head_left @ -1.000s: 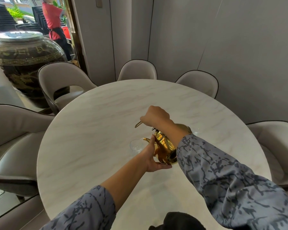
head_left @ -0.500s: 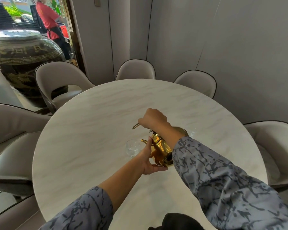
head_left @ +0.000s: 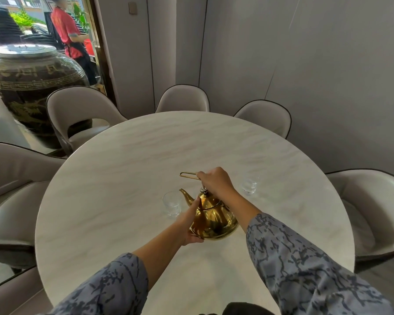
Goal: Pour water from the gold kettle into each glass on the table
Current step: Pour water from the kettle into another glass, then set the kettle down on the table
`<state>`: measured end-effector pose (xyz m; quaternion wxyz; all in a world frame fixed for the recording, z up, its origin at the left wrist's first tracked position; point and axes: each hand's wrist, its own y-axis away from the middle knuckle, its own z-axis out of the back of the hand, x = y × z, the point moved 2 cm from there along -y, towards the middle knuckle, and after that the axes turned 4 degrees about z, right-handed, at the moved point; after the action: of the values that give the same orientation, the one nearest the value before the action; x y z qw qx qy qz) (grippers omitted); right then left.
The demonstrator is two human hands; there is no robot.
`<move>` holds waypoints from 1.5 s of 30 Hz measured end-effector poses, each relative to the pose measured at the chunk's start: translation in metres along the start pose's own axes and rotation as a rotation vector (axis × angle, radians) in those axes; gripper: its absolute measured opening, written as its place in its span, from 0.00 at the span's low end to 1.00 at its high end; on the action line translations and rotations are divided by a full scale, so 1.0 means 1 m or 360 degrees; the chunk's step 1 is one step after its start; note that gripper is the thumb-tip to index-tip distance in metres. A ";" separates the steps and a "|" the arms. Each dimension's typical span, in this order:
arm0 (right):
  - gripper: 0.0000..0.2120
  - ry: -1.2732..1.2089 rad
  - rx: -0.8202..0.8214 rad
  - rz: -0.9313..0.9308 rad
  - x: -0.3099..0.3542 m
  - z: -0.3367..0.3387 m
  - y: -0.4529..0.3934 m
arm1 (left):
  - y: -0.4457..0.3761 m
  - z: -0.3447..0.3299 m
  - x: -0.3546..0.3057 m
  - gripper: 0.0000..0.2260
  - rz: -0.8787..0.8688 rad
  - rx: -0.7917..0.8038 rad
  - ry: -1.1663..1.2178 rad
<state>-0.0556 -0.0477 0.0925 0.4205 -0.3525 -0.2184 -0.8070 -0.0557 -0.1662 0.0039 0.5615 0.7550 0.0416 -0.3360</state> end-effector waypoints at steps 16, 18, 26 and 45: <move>0.28 -0.0418 -0.0493 -0.0076 -0.113 0.094 0.018 | -0.039 -0.111 0.006 0.45 -0.0134 -0.0024 -0.0251; 0.29 -0.0482 -0.0561 -0.0133 -0.133 0.108 0.019 | -0.048 -0.131 0.007 0.43 -0.0143 -0.0013 -0.0281; 0.25 -0.0729 -0.0764 -0.0344 -0.218 0.146 0.011 | -0.085 -0.206 0.018 0.42 -0.0244 0.0022 -0.0356; 0.24 -0.0827 -0.0871 -0.0534 -0.314 0.170 -0.029 | -0.159 -0.284 0.018 0.31 -0.0008 0.0376 -0.0319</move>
<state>0.1106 0.2433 -0.0345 0.1048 -0.6029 -0.1490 -0.7767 0.0188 0.1347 -0.0960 0.4694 0.7783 -0.0526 -0.4137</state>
